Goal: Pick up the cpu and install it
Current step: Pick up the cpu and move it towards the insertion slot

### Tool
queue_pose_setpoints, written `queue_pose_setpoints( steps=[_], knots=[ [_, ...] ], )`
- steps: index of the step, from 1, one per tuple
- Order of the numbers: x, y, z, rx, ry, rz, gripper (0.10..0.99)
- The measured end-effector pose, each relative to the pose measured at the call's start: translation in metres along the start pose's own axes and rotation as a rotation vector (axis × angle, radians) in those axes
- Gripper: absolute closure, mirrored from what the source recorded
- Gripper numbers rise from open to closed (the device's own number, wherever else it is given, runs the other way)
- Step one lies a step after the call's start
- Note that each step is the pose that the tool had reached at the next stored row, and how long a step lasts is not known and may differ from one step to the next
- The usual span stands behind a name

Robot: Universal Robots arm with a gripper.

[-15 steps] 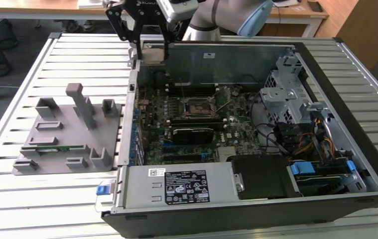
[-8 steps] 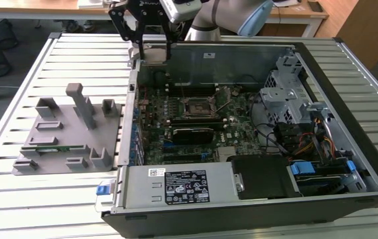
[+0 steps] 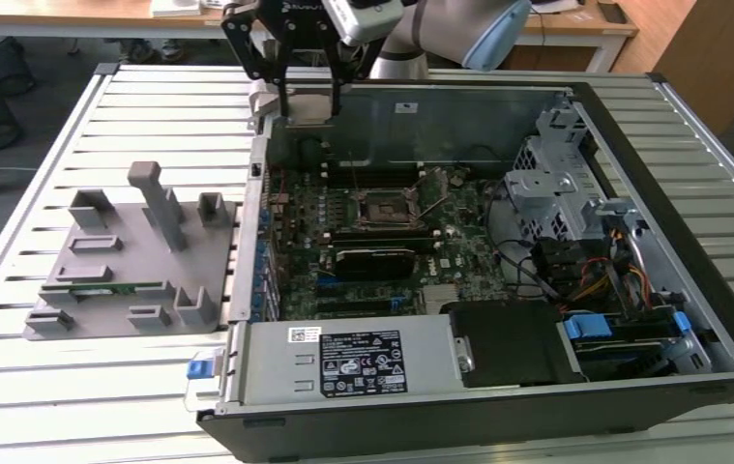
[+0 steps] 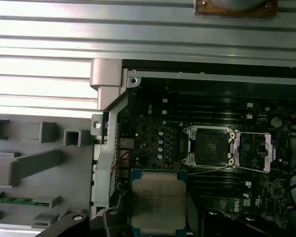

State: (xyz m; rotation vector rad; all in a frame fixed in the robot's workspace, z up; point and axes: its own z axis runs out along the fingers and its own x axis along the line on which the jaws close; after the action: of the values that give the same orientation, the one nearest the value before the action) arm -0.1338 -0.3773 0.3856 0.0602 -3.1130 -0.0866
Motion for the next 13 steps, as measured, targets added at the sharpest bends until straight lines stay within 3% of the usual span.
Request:
queue_pose_setpoints(
  steps=[13],
  knots=[
    [-0.0165, -0.0006, 0.0, 0.0, 0.0, 0.0, 0.553]
  ],
)
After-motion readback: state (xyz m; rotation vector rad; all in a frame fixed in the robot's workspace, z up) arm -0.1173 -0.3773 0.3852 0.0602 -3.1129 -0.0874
